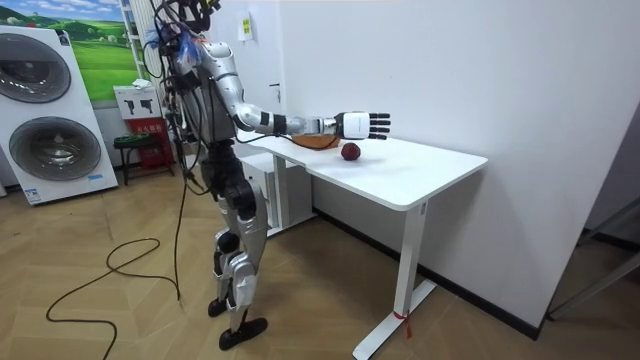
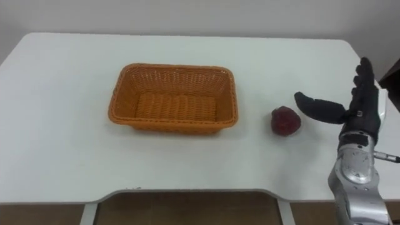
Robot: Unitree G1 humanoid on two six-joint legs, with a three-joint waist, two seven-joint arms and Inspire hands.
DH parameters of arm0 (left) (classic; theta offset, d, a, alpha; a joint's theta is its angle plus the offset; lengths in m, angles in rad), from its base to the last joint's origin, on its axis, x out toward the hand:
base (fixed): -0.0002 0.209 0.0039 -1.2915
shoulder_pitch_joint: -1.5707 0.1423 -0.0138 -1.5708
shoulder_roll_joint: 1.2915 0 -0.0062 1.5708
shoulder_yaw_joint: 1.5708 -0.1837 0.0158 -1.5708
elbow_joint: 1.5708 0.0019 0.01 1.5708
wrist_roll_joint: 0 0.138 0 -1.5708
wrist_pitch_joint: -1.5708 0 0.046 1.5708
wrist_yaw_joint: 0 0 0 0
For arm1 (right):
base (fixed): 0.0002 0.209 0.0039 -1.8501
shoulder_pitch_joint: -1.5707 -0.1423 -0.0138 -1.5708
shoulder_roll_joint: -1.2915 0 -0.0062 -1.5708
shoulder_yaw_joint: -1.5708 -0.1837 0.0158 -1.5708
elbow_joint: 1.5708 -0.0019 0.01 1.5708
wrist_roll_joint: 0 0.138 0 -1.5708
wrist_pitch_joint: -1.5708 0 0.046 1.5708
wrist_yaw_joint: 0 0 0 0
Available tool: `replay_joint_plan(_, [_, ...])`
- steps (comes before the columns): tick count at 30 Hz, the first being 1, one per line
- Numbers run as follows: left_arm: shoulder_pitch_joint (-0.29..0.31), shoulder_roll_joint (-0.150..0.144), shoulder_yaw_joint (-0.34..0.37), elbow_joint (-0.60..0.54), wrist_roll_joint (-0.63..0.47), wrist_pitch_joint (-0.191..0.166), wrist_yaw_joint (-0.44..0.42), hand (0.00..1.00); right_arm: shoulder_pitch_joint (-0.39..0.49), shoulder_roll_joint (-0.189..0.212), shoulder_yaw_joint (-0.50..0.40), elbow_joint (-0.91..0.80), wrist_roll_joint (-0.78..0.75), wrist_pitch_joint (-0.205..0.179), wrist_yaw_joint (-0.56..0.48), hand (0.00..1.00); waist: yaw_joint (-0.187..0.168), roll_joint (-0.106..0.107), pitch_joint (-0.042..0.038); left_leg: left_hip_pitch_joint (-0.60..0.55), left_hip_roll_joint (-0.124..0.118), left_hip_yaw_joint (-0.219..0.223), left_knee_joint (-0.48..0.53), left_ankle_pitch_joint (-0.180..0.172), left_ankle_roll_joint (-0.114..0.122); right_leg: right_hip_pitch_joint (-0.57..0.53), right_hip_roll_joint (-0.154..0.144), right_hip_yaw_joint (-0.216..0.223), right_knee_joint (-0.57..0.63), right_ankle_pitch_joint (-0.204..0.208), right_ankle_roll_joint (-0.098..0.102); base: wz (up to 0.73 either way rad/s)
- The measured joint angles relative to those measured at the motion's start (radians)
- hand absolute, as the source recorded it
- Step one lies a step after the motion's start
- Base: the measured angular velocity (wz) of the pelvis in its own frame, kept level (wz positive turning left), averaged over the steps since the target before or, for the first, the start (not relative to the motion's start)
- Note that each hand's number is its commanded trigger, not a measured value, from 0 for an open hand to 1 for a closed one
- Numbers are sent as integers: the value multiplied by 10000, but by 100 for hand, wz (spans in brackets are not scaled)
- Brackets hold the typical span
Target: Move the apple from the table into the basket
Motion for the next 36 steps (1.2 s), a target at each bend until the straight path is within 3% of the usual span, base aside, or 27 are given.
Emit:
replay_joint_plan(11, [124,0,9,0,1,26,-36,0,-656,-7,13,994,23,6,772,0,-1,24,-18,15,-4,-119,6,10,-15,121,3,-119,-10,2,-4,3])
replay_joint_plan(23, [192,11,3,131,-1,17,-69,0,-529,-7,43,1007,-1186,6,1211,0,-6,33,-24,59,-6,-138,-2,14,-20,119,3,-94,-20,2,-4,0])
replay_joint_plan(36, [310,-7,2,282,13,67,-275,0,-69,-7,785,1008,-2001,7,1893,0,5,147,-70,65,-21,-242,73,23,-31,166,-5,-134,-1,4,-8,2])
